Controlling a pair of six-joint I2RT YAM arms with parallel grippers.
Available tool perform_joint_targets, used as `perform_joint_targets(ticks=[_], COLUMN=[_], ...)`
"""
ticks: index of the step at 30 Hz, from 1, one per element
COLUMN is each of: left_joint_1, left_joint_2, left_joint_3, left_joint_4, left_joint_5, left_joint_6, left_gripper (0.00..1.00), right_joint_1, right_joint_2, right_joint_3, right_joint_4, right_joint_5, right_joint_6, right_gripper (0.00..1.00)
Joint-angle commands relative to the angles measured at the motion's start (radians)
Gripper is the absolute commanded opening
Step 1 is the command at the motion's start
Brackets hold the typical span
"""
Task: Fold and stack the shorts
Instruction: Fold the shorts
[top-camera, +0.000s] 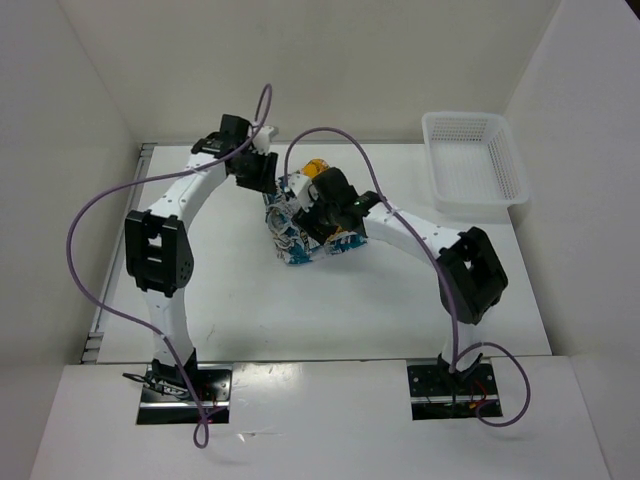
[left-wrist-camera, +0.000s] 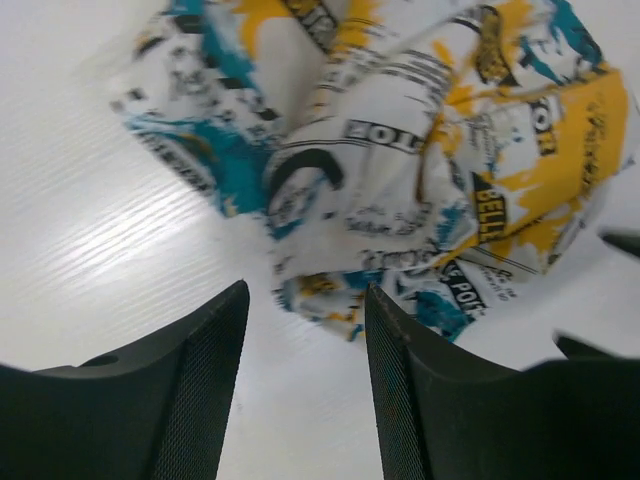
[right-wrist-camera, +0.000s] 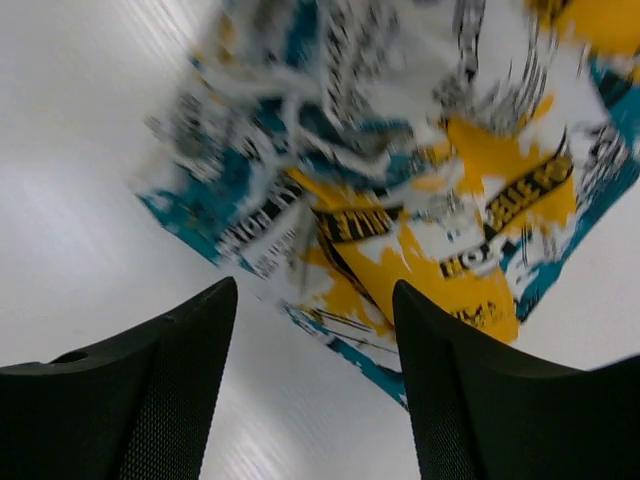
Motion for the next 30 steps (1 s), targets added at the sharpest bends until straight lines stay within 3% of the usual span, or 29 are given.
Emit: perform_joint_targets(ticks=[1,10,12,15,18,19,20,23,30], left_joint_1=[-0.044,-0.055,-0.055,-0.055,-0.055,-0.055,-0.055,-0.055,-0.035], left_joint_2=[0.056,0.152,0.177,0.198,0.209,0.221,0.221,0.232,0.243], left_joint_3=[0.0,0.041,0.041,0.041,0.041,0.041,0.05,0.101,0.307], left_joint_4=[-0.045,-0.017,-0.026,-0.047,-0.048,-0.048,-0.048,-0.048,-0.022], left_joint_5=[0.023,-0.047,-0.047,-0.032,-0.032,-0.032,-0.032,-0.032,-0.067], left_joint_6=[0.022,0.022,0.022,0.022,0.022,0.022,0.022,0.022,0.022], left_gripper=[0.58,0.58,0.53,0.43,0.25,0.13,0.08,0.0,0.0], right_joint_1=[-0.043,-0.043,-0.043,-0.043,-0.043,-0.043,-0.043,-0.043,-0.043], right_joint_2=[0.047,0.196,0.218,0.245,0.245,0.245,0.245,0.193,-0.011], right_joint_3=[-0.043,0.041,0.052,0.052,0.043,0.034,0.034,-0.011,-0.228], right_joint_4=[0.076,0.139,0.139,0.148,0.148,0.148,0.148,0.148,0.138], right_joint_5=[0.087,0.107,0.107,0.116,0.134,0.148,0.148,0.159,0.098], right_joint_6=[-0.099,-0.121,-0.121,-0.121,-0.135,-0.147,-0.159,-0.189,-0.251], right_gripper=[0.71,0.71,0.68,0.54,0.22,0.07,0.02,0.0,0.0])
